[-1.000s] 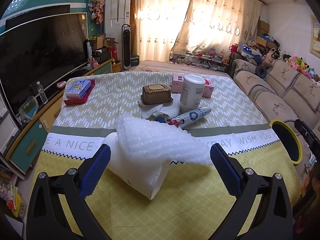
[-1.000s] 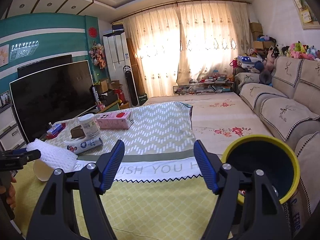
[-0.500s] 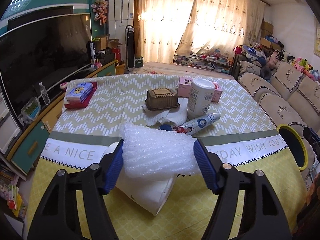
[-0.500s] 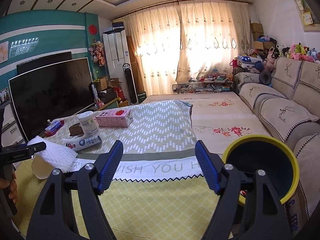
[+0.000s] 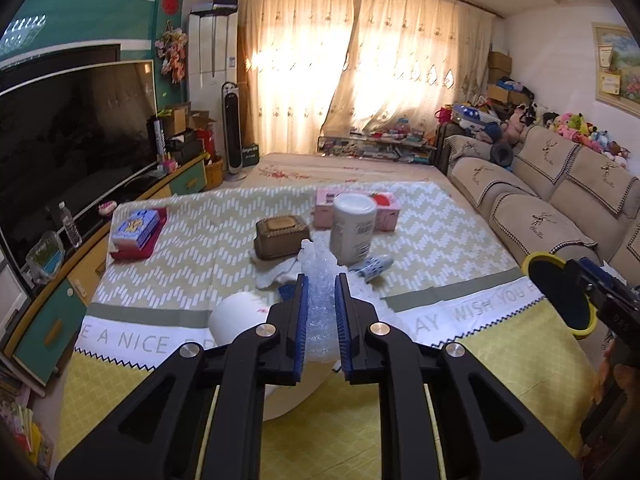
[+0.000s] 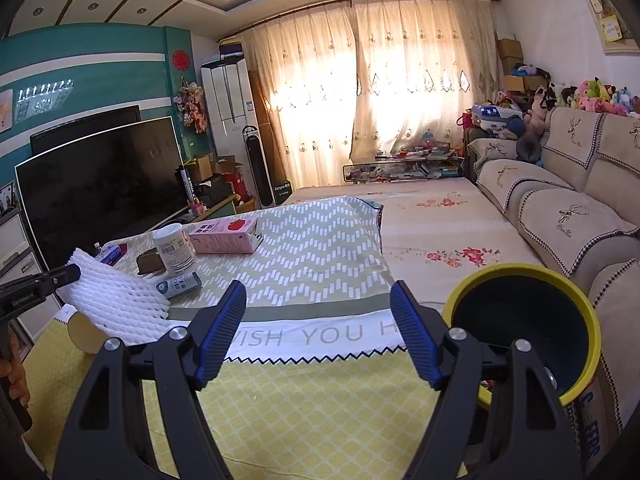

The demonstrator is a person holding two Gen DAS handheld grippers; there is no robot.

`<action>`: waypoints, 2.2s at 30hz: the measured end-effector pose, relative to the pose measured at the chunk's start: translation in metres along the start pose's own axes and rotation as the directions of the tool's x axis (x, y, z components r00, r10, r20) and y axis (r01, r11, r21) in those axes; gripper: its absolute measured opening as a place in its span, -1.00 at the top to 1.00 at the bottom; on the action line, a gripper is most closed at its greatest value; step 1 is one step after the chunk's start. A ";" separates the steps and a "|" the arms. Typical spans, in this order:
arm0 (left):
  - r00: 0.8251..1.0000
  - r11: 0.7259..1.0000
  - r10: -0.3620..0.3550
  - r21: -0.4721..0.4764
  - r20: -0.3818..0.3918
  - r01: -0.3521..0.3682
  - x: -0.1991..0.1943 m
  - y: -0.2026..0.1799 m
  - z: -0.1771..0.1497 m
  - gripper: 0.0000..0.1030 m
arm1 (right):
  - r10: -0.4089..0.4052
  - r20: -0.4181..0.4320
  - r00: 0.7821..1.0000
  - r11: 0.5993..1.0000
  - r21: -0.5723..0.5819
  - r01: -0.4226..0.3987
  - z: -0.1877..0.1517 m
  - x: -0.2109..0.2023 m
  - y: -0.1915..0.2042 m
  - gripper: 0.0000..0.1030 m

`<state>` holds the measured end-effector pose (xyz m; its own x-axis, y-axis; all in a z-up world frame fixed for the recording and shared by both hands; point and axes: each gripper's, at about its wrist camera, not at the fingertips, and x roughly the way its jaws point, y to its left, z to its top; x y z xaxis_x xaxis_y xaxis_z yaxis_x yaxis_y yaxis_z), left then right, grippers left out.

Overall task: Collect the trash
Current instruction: 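Carry the foam net with the left gripper over the bin and release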

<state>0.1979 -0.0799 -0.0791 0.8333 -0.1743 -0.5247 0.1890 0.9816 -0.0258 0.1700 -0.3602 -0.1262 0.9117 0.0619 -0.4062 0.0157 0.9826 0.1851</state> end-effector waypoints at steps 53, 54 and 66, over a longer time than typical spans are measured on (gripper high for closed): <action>0.894 0.802 -0.417 0.396 -0.164 0.447 0.139 -0.402 0.041 -0.14 | -0.445 0.058 0.894 0.875 0.241 0.420 -0.021 -0.112 -0.208 -0.46; 0.894 0.805 -0.417 0.390 -0.165 0.447 0.140 -0.402 0.040 -0.23 | -0.445 0.058 0.894 0.875 0.242 0.420 -0.021 -0.112 -0.208 -0.46; 0.920 0.886 -0.388 0.255 -0.053 0.388 0.043 -0.266 0.038 -0.66 | -0.356 0.040 0.934 0.914 0.225 0.339 -0.021 -0.092 -0.187 -0.46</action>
<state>0.2030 -0.3510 -0.0625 0.6661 -0.5370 -0.5177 0.6233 0.7819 -0.0091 0.0745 -0.5458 -0.1428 0.8620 -0.2990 -0.4094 0.4154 0.8794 0.2324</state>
